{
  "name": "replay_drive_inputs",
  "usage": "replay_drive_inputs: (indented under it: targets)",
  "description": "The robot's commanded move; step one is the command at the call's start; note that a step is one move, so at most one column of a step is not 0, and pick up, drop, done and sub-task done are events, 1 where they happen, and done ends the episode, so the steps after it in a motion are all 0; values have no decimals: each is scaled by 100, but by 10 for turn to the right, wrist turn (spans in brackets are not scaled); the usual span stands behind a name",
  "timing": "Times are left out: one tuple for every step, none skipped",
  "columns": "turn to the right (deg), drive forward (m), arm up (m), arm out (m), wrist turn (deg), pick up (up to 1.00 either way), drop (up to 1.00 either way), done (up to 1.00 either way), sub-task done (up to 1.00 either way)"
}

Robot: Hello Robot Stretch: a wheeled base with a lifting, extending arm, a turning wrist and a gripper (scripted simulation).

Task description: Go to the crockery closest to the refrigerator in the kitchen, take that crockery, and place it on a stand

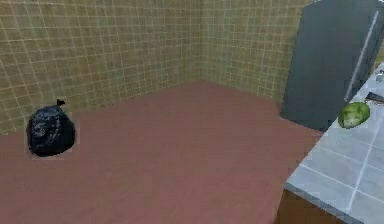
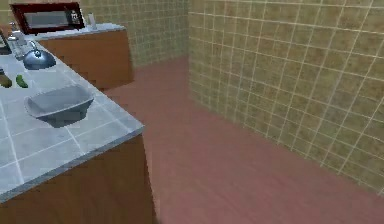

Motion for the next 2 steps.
replay_drive_inputs:
  targets:
    - [-300, 0, 0, 0, 0, 0, 0, 0, 0]
    - [0, 0, 50, 0, 0, 0, 0, 0, 0]
